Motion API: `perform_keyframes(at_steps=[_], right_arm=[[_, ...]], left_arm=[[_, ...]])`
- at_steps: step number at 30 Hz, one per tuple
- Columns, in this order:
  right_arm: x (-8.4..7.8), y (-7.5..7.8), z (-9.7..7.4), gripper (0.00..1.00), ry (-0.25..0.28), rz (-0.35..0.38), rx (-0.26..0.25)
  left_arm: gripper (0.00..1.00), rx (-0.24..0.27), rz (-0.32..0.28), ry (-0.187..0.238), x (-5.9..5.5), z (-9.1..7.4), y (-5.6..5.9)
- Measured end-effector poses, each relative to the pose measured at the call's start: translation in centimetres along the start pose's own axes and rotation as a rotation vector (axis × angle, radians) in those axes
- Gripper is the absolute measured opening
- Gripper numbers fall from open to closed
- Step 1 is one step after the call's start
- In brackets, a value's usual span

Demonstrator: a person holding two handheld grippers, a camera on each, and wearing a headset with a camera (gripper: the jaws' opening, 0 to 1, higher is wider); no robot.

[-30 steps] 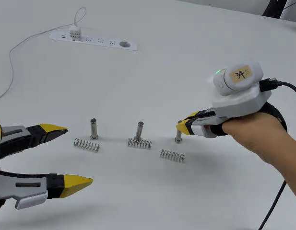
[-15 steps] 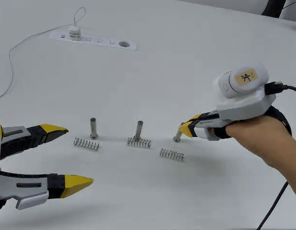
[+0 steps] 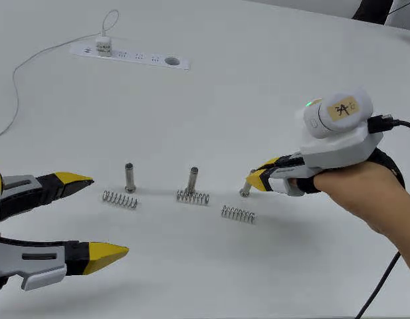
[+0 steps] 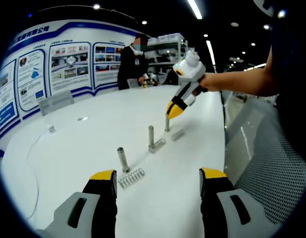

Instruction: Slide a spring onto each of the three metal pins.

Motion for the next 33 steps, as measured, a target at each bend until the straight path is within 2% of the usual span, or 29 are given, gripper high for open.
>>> perform_keyframes(at_steps=[6, 10, 18, 21, 33], right_arm=[[-0.4, 0.2, -0.7, 0.15, 0.011, 0.008, -0.011], [-1.1, -0.1, -1.0, 0.15, -0.001, 0.008, -0.002], [-2.8, -1.3, -0.7, 0.15, -0.042, -0.038, 0.075], [-3.3, -1.9, -0.3, 0.15, -0.06, -0.081, 0.127], [-4.1, -2.0, 1.3, 0.16, -0.12, -0.16, 0.188]], left_arm=[[0.69, 0.002, 0.0, 0.004, 0.1, 0.0, -0.1], [0.69, 0.001, 0.001, 0.002, 0.1, 0.0, -0.1], [0.69, -0.001, 0.002, 0.003, 0.1, -0.1, -0.1], [0.69, -0.002, 0.004, 0.002, 0.2, -0.1, -0.1], [0.68, -0.004, 0.004, -0.002, 0.1, -0.1, 0.0]])
Point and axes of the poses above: the centre of the closed fingertips' face, and the gripper's own axes: z roughly forward along the fingers, y roughly to its right, x roughly out of its top, the point moved 8 cm from there along -z, roughly backward along the fingers, and after that the axes turned 14 degrees about x, right-handed, at the moved point
